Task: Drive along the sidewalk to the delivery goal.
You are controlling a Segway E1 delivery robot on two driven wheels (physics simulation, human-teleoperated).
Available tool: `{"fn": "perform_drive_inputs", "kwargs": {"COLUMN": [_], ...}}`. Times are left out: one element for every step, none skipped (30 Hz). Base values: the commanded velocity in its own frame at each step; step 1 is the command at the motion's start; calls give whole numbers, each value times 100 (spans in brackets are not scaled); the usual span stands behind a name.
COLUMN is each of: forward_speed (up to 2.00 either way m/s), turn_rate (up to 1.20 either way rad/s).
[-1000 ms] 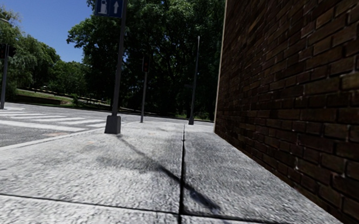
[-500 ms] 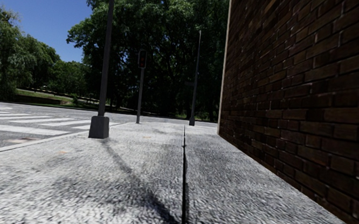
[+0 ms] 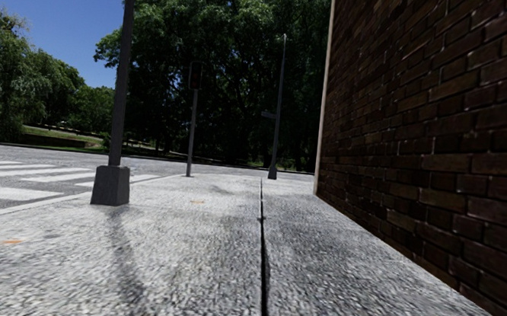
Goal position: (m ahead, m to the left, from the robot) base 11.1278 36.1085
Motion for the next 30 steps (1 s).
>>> {"fn": "perform_drive_inputs", "kwargs": {"forward_speed": [200, 200, 200, 200, 200, 200, 200, 200, 200, 200, 200, 200, 200, 200, 200, 200, 200, 200, 200, 200, 200, 200, 200, 200, 200, 200, 200, 200, 200, 200], "turn_rate": [0, 0, 0, 0, 0, 0, 0, 0, 0, 0, 0, 0, 0, 0, 0, 0, 0, 0, 0, 0, 0, 0, 0, 0, 0, 0, 0, 0, 0, 0]}}
